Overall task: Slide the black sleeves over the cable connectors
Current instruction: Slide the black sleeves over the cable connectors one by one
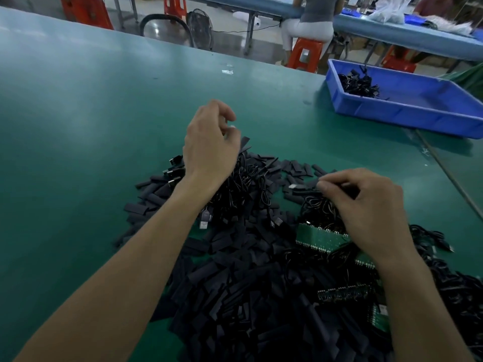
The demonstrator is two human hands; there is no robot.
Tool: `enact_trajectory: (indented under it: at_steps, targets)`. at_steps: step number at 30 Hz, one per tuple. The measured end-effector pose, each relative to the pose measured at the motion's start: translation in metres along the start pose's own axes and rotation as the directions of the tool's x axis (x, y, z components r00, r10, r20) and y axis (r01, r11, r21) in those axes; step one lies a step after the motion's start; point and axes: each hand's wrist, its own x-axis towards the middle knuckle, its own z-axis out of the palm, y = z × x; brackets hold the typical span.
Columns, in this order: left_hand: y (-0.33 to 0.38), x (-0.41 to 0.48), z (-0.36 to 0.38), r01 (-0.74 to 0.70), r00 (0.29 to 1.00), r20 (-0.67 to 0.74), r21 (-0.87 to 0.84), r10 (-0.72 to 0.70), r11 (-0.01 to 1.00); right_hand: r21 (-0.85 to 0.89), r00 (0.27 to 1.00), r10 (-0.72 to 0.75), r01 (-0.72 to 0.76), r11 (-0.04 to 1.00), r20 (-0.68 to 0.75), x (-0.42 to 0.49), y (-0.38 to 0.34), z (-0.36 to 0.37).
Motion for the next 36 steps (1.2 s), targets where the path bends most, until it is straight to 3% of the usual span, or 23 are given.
enact_trajectory:
  at_steps: [2, 4, 6, 9, 11, 13, 16, 17, 18, 22, 25, 28, 30, 36]
  targets:
    - [0.014, -0.016, -0.003, -0.15, 0.985, 0.07, -0.077, 0.155, 0.986, 0.141, 1.0, 0.018, -0.014, 0.99, -0.024, 0.003, -0.002, -0.001]
    - [0.026, -0.032, -0.005, -0.248, 0.935, 0.227, -0.13, 0.272, 0.96, 0.281, 0.999, 0.03, -0.025, 0.96, -0.014, 0.005, -0.004, 0.001]
    - [0.034, -0.045, -0.002, -0.26, 0.827, 0.464, -0.185, 0.317, 0.948, 0.39, 0.999, 0.036, -0.029, 0.92, -0.011, 0.007, -0.006, 0.006]
    - [0.036, -0.06, 0.005, -0.153, 0.631, 0.735, -0.197, 0.25, 0.968, 0.447, 0.998, 0.061, -0.052, 0.893, -0.005, 0.006, -0.005, 0.012]
    - [0.032, -0.065, 0.009, -0.13, 0.614, 0.767, -0.135, 0.186, 0.982, 0.367, 0.996, 0.076, -0.09, 0.926, 0.051, 0.005, -0.001, 0.013]
    - [0.025, -0.071, 0.011, -0.141, 0.583, 0.798, -0.087, 0.154, 0.986, 0.169, 0.981, 0.103, -0.131, 0.977, 0.165, 0.006, 0.006, 0.012]
    - [0.015, -0.083, 0.007, -0.139, 0.406, 0.909, -0.041, 0.095, 0.989, -0.148, 0.903, 0.224, -0.181, 0.972, 0.366, 0.004, 0.013, 0.012]
    - [0.01, -0.086, 0.004, -0.115, 0.385, 0.921, -0.023, 0.066, 0.993, -0.202, 0.885, 0.265, -0.199, 0.959, 0.383, 0.002, 0.014, 0.013]
    - [0.005, -0.088, 0.003, -0.092, 0.408, 0.912, -0.001, 0.039, 0.996, -0.225, 0.887, 0.287, -0.215, 0.95, 0.362, 0.0, 0.013, 0.014]
    - [-0.009, -0.088, 0.005, -0.113, 0.653, 0.757, 0.135, -0.029, 0.984, -0.213, 0.943, 0.234, -0.185, 0.96, 0.238, -0.004, 0.001, 0.021]
    - [-0.006, -0.092, 0.008, -0.22, 0.632, 0.775, 0.222, -0.035, 0.95, -0.351, 0.968, 0.216, -0.159, 0.923, 0.131, -0.006, -0.005, 0.021]
    - [-0.008, -0.098, 0.011, -0.342, 0.588, 0.806, 0.324, -0.068, 0.882, -0.497, 0.909, 0.377, -0.247, 0.832, 0.178, -0.008, -0.005, 0.011]
    - [-0.009, -0.101, 0.013, -0.364, 0.614, 0.785, 0.373, -0.081, 0.853, -0.473, 0.879, 0.424, -0.284, 0.834, 0.218, -0.008, -0.002, 0.006]
    - [-0.013, -0.104, 0.014, -0.227, 0.714, 0.697, 0.321, -0.067, 0.919, -0.234, 0.961, 0.269, -0.246, 0.941, 0.071, -0.008, -0.004, 0.008]
